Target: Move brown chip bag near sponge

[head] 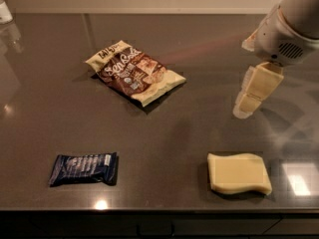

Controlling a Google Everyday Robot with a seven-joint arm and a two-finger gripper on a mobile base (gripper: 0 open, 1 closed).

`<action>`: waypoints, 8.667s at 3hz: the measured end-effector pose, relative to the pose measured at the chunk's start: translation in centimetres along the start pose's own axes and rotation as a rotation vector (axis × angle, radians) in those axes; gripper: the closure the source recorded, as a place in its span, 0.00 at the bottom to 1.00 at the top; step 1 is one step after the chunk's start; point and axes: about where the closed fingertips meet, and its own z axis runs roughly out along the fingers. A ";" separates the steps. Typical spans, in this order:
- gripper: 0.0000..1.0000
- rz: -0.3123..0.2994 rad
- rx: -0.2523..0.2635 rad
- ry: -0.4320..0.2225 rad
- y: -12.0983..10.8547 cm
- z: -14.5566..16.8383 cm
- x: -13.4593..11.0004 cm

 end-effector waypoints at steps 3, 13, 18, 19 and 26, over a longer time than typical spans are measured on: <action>0.00 0.046 0.018 -0.143 -6.7 6.2 -5.9; 0.87 0.021 -0.235 -0.293 -9.0 18.6 -13.2; 1.00 0.107 -0.208 -0.323 -2.3 4.5 -6.9; 1.00 0.157 -0.202 -0.314 -0.6 3.2 -4.8; 0.00 0.336 -0.232 -0.265 3.1 1.7 0.9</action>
Offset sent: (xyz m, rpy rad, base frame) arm 0.1015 0.0468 -0.0215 0.1432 -0.0549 -0.0320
